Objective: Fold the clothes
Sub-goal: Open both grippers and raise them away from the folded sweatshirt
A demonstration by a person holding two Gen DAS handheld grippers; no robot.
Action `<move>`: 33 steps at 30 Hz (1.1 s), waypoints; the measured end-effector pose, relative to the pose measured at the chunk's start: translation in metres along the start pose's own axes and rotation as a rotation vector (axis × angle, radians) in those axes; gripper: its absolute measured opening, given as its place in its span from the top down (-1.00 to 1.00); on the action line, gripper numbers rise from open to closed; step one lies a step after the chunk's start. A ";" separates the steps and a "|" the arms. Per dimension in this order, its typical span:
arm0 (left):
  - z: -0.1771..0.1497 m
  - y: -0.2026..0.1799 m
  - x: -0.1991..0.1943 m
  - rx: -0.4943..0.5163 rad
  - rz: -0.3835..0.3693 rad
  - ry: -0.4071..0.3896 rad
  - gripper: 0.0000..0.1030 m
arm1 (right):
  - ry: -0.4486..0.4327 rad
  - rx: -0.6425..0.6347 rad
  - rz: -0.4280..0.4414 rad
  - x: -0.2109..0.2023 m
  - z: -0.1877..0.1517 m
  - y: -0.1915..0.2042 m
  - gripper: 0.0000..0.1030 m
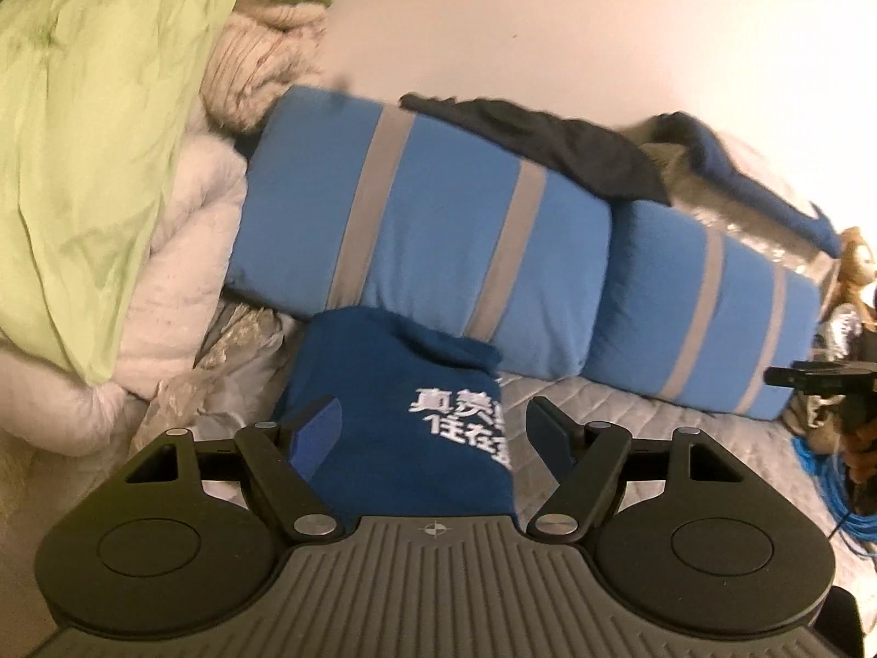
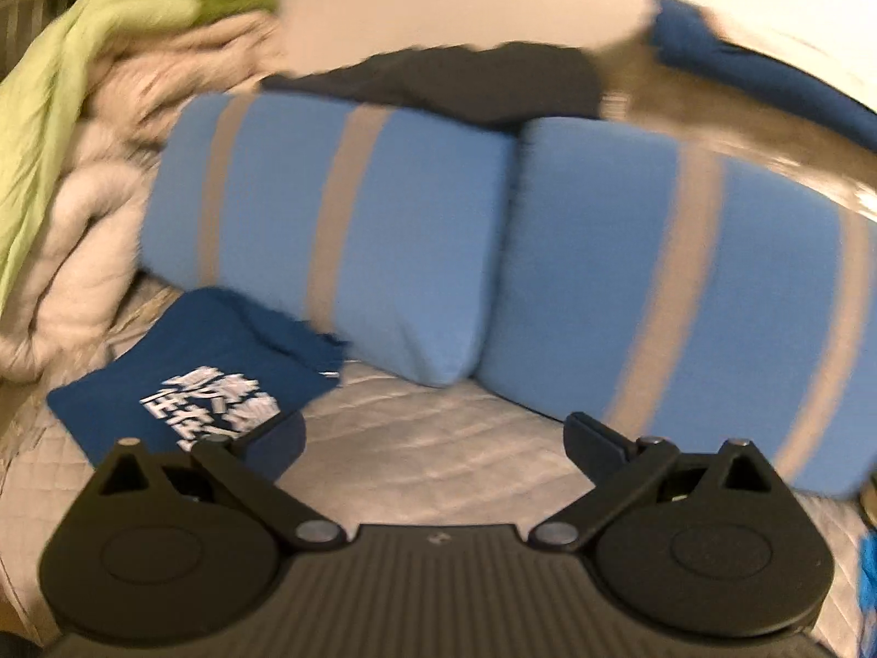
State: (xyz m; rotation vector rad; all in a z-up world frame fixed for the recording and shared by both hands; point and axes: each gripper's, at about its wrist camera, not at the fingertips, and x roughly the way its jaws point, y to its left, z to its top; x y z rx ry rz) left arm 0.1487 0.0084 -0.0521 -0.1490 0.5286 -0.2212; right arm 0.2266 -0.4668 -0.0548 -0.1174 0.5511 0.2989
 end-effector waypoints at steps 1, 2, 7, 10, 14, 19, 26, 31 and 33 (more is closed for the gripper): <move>0.002 -0.001 -0.006 0.017 -0.005 0.003 -0.44 | -0.010 0.012 -0.024 -0.012 -0.003 -0.013 -0.99; 0.003 -0.002 -0.011 0.038 -0.010 0.007 -0.44 | -0.019 0.024 -0.049 -0.025 -0.006 -0.026 -0.99; 0.017 -0.007 -0.041 0.080 0.024 0.002 -0.44 | -0.064 0.070 -0.096 -0.083 -0.019 -0.083 -0.99; 0.029 -0.008 -0.062 0.055 0.011 -0.034 -0.44 | -0.090 0.096 -0.111 -0.118 -0.026 -0.115 -0.99; 0.045 -0.014 -0.088 0.056 0.005 -0.109 -0.44 | -0.131 0.150 -0.135 -0.165 -0.033 -0.151 -0.99; 0.058 -0.019 -0.103 0.001 -0.035 -0.161 -0.44 | -0.193 0.213 -0.204 -0.223 -0.041 -0.178 -0.99; 0.051 -0.034 -0.100 -0.003 -0.095 -0.168 -0.44 | -0.239 0.301 -0.280 -0.278 -0.060 -0.214 -0.99; 0.044 -0.045 -0.090 -0.001 -0.140 -0.150 -0.44 | -0.257 0.365 -0.341 -0.299 -0.073 -0.232 -0.99; 0.041 -0.048 -0.090 -0.008 -0.165 -0.150 -0.44 | -0.260 0.395 -0.368 -0.307 -0.076 -0.239 -0.99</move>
